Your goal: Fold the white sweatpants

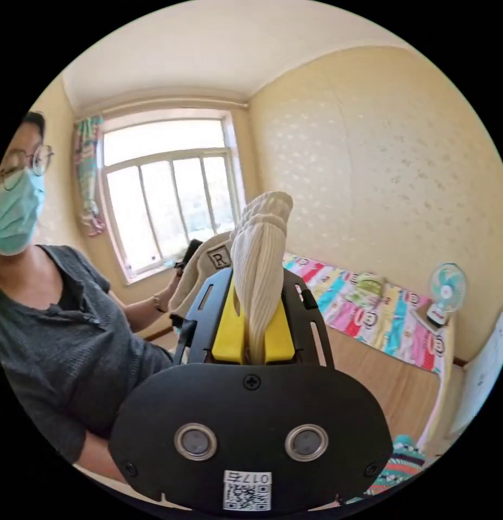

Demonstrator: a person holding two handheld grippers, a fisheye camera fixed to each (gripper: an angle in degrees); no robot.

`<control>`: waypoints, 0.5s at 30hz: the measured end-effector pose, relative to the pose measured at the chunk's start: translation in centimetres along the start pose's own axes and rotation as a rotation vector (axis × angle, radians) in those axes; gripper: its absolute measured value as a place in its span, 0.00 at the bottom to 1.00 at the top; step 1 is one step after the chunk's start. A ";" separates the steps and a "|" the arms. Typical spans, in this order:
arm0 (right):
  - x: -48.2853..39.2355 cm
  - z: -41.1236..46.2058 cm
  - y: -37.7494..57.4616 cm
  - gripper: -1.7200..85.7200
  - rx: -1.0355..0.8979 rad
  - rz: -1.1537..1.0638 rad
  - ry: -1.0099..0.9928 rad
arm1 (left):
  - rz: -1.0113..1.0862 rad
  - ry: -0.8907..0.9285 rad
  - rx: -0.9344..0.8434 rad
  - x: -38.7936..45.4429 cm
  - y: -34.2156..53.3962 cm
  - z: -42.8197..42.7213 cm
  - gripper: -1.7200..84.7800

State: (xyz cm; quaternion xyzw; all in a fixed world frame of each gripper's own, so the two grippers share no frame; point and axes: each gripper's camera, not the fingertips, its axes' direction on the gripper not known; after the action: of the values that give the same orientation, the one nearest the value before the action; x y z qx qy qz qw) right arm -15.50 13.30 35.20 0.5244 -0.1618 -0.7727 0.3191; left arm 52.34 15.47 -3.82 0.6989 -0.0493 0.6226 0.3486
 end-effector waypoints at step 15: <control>-15.4 -3.0 -10.4 0.09 0.302 0.003 0.457 | 0.134 -0.466 -0.218 8.9 5.8 9.3 0.22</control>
State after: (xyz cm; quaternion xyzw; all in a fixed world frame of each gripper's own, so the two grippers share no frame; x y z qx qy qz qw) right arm -12.31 31.52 38.76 0.7264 -0.2001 -0.6010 0.2666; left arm 59.11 9.26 6.91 0.7769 -0.2412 0.4577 0.3589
